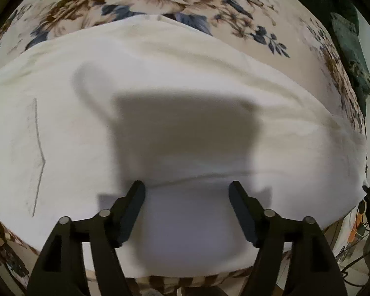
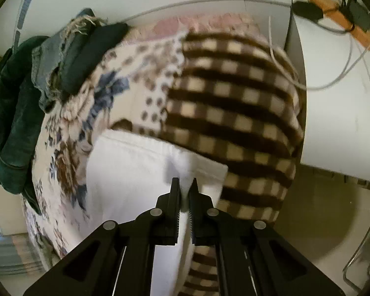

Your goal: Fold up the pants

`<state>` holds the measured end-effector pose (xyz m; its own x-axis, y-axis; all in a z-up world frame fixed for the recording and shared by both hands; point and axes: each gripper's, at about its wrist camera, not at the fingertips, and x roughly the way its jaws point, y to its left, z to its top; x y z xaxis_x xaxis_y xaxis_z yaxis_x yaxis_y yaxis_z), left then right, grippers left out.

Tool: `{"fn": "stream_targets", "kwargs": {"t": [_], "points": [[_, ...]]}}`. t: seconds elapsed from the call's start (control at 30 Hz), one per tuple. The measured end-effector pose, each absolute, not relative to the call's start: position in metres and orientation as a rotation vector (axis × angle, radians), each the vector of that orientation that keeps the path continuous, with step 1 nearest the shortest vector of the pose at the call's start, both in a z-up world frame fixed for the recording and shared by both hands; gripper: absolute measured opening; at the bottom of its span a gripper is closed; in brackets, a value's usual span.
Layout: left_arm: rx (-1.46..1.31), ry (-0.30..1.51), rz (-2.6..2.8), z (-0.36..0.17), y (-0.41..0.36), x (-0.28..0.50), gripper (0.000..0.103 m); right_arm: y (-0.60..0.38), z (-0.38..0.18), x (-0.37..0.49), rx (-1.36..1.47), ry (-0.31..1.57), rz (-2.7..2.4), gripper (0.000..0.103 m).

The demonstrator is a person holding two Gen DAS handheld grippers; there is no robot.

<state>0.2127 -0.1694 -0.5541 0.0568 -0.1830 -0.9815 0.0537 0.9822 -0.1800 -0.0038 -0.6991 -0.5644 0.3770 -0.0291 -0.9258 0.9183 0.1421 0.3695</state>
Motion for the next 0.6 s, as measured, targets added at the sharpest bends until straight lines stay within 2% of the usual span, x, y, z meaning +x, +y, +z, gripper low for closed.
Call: {"fn": "stream_targets", "kwargs": {"t": [0.03, 0.07, 0.1, 0.17, 0.23, 0.37, 0.47, 0.6], "points": [[-0.111, 1.508, -0.192, -0.556, -0.171, 0.214, 0.080, -0.701, -0.571, -0.005, 1.237, 0.974, -0.845, 0.007], [-0.122, 1.516, -0.212, -0.559, -0.172, 0.217, 0.090, -0.703, -0.576, -0.009, 1.243, 1.002, -0.854, 0.015], [-0.132, 1.527, -0.237, -0.563, -0.175, 0.219, 0.100, -0.705, -0.577, -0.013, 1.242, 1.012, -0.873, 0.029], [-0.130, 1.537, -0.247, -0.569, -0.178, 0.224, 0.103, -0.708, -0.574, -0.029, 1.261, 0.974, -0.913, 0.045], [-0.110, 1.541, -0.231, -0.575, -0.183, 0.226, 0.103, -0.710, -0.573, -0.043, 1.314, 0.911, -0.883, 0.046], [-0.068, 1.540, -0.172, -0.582, -0.192, 0.227, 0.103, -0.710, -0.589, -0.048, 1.392, 0.892, -0.802, 0.051], [-0.033, 1.528, -0.130, -0.585, -0.200, 0.225, 0.103, -0.709, -0.608, -0.042, 1.441, 0.874, -0.764, 0.051], [-0.036, 1.498, -0.098, -0.588, -0.206, 0.224, 0.103, -0.705, -0.606, -0.039, 1.518, 0.685, -0.628, 0.044]]}}
